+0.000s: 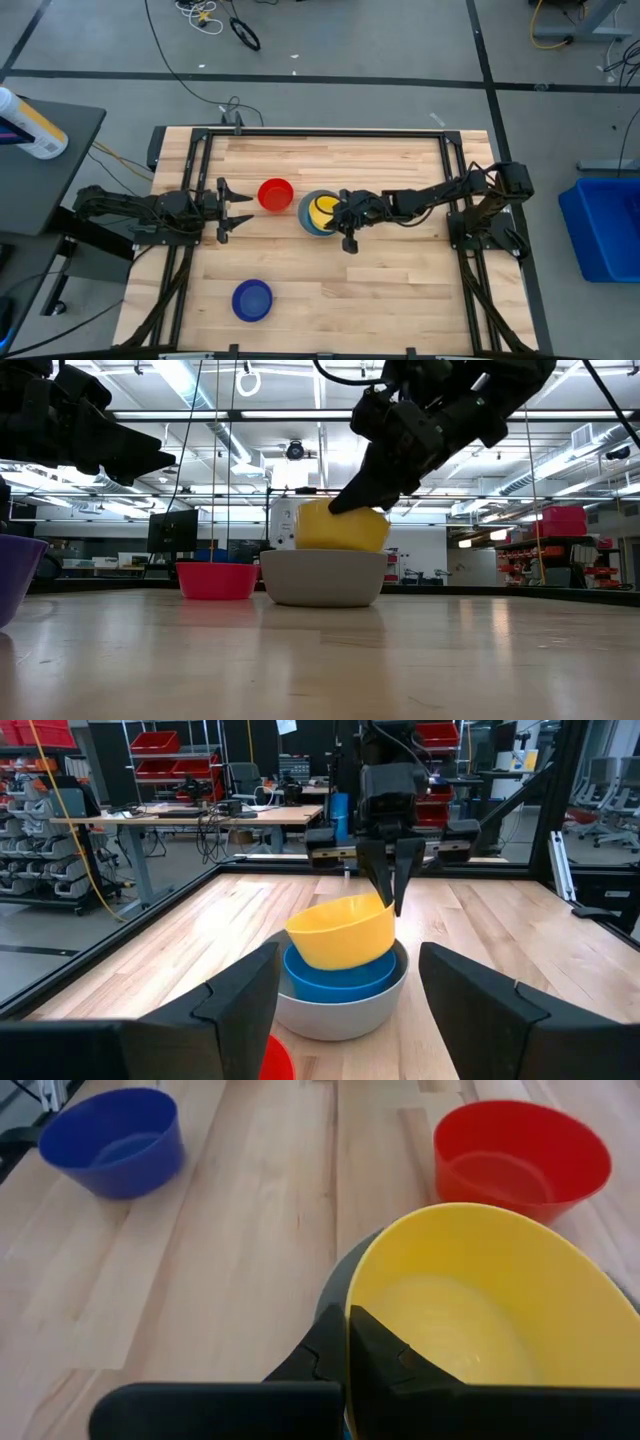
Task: Nest bowls inside each other
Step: Stack the yellow bowl on the light blue bowl
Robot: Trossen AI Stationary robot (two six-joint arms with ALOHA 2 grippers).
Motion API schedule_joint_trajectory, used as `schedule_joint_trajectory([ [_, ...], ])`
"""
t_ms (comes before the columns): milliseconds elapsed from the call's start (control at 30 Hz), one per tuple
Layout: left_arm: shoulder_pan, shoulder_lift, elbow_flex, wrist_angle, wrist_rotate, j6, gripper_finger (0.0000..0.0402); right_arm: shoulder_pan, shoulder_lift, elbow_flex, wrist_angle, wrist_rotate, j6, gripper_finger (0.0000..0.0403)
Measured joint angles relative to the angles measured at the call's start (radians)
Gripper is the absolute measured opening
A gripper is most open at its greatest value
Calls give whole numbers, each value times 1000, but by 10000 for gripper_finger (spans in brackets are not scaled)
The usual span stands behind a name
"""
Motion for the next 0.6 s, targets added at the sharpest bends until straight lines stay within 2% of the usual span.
schedule_joint_trajectory([
  [600,0,0,0,0,0,0,247,-11,23,65,-97,-27,-25,0],
])
